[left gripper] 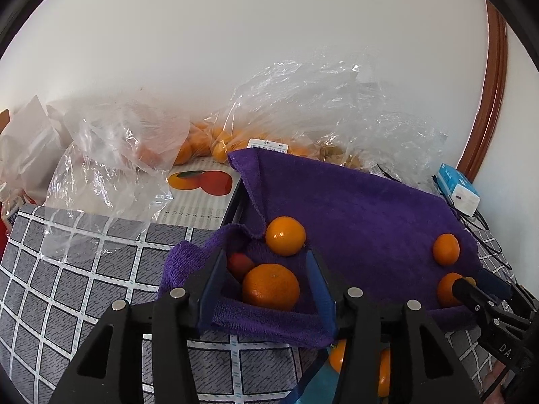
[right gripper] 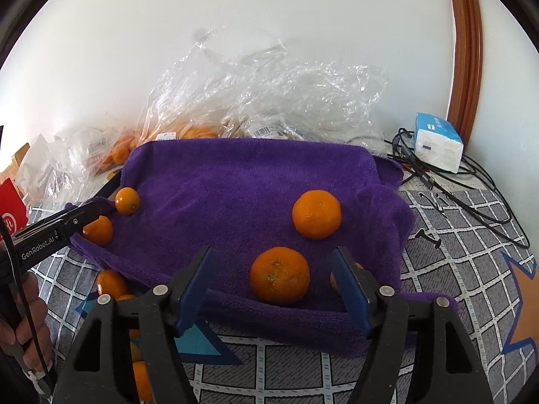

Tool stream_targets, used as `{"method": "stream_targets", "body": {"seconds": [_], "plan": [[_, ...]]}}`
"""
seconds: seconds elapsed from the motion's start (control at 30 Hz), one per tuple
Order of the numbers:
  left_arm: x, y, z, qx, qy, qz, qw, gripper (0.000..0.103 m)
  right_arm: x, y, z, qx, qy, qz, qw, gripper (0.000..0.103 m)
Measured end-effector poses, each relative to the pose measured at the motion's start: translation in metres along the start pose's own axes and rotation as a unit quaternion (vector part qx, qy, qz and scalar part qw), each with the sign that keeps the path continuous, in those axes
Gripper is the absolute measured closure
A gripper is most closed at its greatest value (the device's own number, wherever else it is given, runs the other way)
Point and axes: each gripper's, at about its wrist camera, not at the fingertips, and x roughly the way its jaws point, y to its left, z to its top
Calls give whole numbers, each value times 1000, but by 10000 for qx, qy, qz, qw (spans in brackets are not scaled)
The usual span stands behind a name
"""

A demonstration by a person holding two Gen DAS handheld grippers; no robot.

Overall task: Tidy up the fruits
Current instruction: 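Open both grippers over the towel and withdraw toward the star mat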

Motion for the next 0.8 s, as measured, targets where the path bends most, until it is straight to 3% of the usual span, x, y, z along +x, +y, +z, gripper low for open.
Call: {"method": "stream_targets", "body": {"seconds": [0.43, 0.57, 0.8], "plan": [[-29, 6, 14, -253, -486, 63, 9985, 51, -40, 11, 5, -70, -169, -283, 9994, 29], [-51, 6, 25, -258, -703, 68, 9972, 51, -56, 5, -5, 213, 36, -111, 9997, 29], [-71, 22, 10, -211, -189, -100, 9995, 51, -69, 14, -24, 70, 262, -141, 9995, 29]]}}
